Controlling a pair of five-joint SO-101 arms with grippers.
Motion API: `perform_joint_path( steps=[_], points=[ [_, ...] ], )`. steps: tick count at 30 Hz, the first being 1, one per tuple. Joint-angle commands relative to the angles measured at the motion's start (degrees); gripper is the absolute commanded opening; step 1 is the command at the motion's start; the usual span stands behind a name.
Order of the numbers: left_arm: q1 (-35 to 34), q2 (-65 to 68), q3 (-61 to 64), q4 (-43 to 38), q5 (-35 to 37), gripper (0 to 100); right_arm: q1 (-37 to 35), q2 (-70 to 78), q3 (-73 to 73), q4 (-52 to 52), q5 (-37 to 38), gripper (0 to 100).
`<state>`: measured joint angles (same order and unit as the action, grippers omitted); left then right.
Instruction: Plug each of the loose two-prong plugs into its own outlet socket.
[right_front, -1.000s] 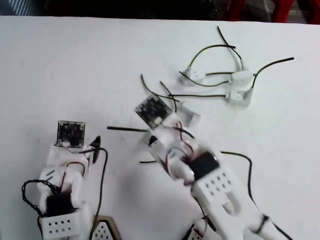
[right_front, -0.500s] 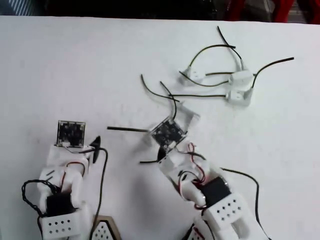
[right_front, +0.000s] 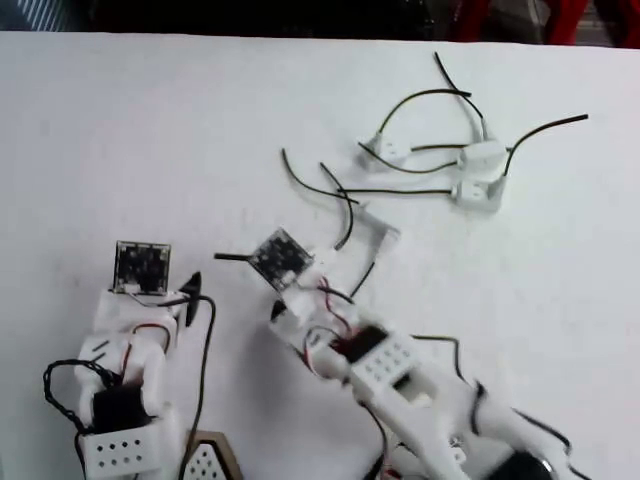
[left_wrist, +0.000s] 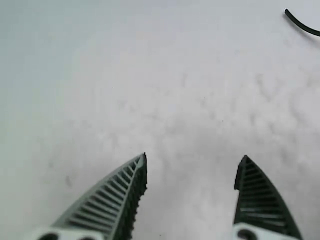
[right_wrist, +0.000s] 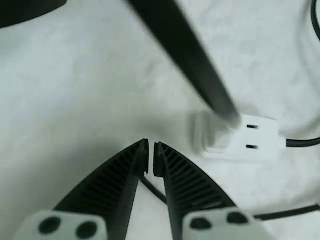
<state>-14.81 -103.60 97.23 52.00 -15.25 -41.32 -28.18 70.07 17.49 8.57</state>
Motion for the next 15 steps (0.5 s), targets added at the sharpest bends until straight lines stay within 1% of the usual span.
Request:
perform_joint_path(
  steps=[1,4,7,12,15],
  points=[
    [-0.48,-0.31,-0.26,0.62,0.18,28,5.41,9.89,-8.70,-4.44,-0.18,1.9],
    [-0.48,-0.31,-0.26,1.05,0.09,28,10.59,15.60,-13.54,-7.60,-0.09,1.9],
    [-0.48,-0.31,-0.26,1.05,0.09,28,14.37,17.36,-16.09,-9.36,-0.09,1.9],
    [-0.48,-0.31,-0.26,1.05,0.09,28,16.13,14.64,-17.41,-8.66,-0.09,1.9],
    [-0.48,-0.31,-0.26,1.05,0.09,28,15.43,8.48,-16.09,-4.70,-0.09,1.9]
  ],
)
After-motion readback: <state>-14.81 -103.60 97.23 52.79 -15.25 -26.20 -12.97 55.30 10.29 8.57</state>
